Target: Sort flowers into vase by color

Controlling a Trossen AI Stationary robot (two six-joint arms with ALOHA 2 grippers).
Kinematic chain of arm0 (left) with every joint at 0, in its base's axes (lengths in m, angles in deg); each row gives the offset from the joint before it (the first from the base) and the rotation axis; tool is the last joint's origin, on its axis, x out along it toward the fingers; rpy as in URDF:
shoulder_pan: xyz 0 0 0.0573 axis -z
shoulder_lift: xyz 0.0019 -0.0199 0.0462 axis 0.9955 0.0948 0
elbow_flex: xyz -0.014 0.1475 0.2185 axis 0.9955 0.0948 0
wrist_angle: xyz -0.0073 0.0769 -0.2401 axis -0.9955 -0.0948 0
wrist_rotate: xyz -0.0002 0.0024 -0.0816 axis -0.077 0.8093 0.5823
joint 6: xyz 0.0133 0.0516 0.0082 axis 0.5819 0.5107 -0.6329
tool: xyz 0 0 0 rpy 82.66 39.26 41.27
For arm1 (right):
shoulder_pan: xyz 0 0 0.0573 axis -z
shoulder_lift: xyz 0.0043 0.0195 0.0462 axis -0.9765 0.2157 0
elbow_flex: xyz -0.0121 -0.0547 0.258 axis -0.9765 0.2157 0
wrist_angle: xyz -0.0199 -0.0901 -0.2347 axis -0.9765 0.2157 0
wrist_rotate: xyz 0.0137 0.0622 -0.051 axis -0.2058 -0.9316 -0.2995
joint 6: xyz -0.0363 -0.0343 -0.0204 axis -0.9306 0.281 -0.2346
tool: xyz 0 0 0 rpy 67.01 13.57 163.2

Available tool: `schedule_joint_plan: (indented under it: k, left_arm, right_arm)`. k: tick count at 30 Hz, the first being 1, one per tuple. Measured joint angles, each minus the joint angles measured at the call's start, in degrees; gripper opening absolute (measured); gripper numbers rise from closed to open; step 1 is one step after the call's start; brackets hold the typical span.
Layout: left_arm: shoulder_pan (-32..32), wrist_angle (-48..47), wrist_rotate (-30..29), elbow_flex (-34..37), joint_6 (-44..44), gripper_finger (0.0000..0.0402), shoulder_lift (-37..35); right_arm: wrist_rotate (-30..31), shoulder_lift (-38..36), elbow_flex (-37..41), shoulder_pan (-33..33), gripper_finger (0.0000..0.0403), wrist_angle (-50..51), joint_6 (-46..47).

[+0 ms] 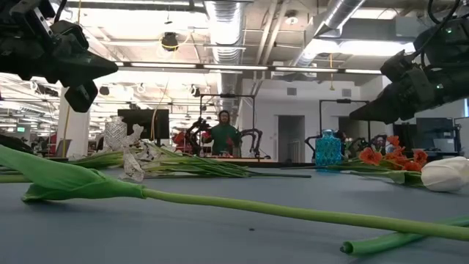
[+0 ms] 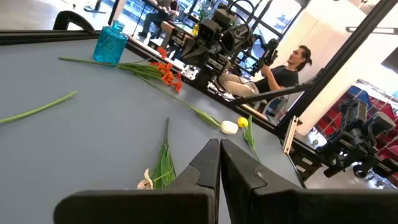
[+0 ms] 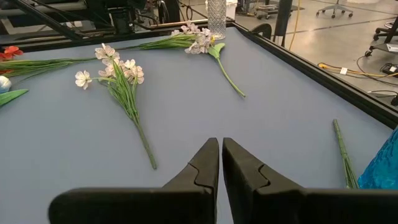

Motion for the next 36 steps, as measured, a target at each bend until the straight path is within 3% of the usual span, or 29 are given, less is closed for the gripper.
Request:
schedule_joint_plan:
  k: [32, 36]
  left_arm:
    - [0.0, 0.0, 0.0, 0.0, -0.2, 0.0000, 0.0]
    - [0.0, 0.5, -2.9, 0.0, -1.1, 0.0000, 0.0]
  right_arm:
    - [0.0, 0.0, 0.0, 0.0, 0.0050, 0.0, 0.0]
    - [0.0, 0.0, 0.0, 0.0, 0.0050, 0.0, 0.0]
